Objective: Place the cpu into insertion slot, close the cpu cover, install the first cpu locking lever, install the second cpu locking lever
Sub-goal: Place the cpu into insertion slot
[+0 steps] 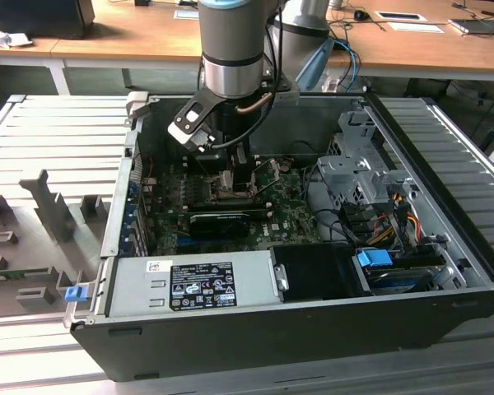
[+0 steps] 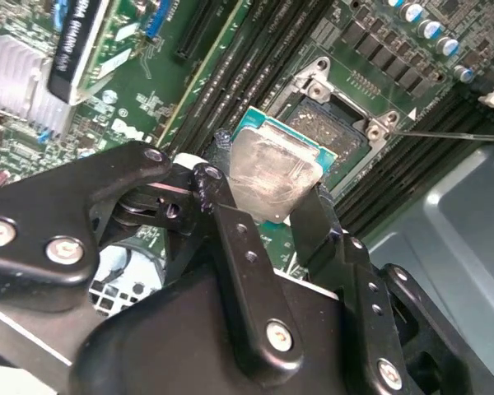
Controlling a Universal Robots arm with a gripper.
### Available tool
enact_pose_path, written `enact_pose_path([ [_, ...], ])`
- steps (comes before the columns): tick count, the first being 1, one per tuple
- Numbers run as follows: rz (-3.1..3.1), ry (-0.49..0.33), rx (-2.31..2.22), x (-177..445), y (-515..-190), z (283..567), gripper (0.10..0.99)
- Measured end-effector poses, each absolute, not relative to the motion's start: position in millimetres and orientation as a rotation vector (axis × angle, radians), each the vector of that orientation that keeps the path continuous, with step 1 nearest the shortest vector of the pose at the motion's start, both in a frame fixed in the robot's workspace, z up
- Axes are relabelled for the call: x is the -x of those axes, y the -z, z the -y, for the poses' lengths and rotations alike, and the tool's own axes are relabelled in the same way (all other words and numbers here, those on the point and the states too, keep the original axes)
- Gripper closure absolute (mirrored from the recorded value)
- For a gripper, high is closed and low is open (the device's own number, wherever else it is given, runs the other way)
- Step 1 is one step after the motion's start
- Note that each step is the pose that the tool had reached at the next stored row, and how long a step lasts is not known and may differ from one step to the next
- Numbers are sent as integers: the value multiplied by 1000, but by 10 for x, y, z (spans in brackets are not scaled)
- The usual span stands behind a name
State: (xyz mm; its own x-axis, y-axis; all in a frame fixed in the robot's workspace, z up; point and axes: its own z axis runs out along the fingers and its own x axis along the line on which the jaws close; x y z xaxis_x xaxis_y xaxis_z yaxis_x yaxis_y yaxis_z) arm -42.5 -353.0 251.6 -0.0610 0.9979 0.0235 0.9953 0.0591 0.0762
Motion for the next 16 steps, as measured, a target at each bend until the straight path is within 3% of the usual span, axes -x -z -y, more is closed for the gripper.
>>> enact_pose_path([
  [16,-2221,-110,-2167,429,-2283,3292,557],
])
